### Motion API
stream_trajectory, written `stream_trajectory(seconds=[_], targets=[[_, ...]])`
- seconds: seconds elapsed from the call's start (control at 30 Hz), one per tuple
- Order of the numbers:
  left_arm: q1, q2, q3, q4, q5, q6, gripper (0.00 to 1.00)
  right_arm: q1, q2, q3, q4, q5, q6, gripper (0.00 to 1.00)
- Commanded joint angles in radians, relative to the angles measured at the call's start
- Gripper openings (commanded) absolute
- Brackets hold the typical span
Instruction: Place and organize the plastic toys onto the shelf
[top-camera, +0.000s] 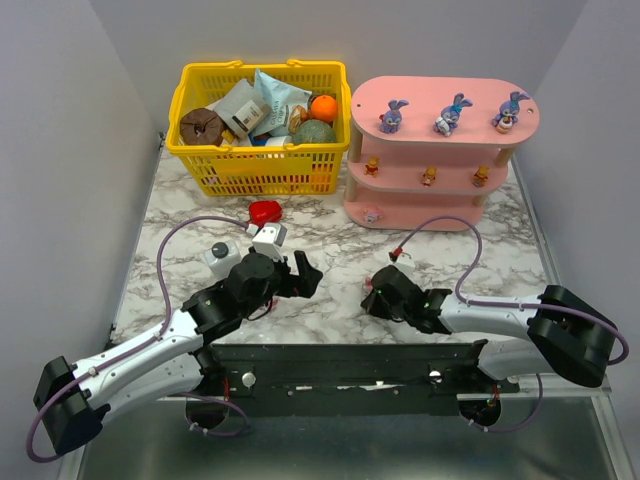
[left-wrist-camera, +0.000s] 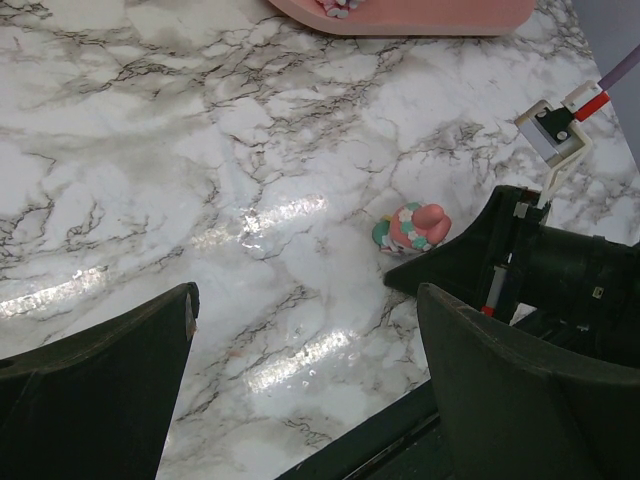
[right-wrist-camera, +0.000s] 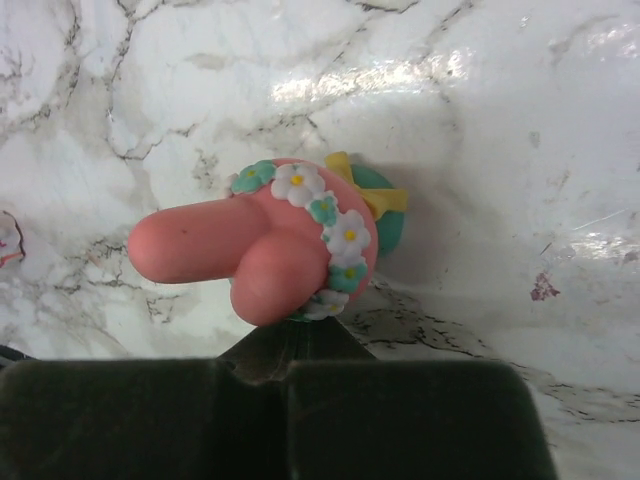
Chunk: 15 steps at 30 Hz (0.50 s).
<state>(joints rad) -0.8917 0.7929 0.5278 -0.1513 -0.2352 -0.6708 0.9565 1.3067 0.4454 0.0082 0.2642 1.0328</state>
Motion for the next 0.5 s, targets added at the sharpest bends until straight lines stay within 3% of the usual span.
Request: stream_trajectory(seconds=[0.0,0.47], targets=[[-0.001,0.000,-0.002,0.013,-0.021,-0.003,0.99,-0.004,0.014,-0.043,-0.037,0.115,0.033,0.01],[-0.001,-0.006,0.005,0.009,-0.019,-0.003,0.99,-0.058,-0.072,-0.066,-0.099,0.167,0.001,0.01]])
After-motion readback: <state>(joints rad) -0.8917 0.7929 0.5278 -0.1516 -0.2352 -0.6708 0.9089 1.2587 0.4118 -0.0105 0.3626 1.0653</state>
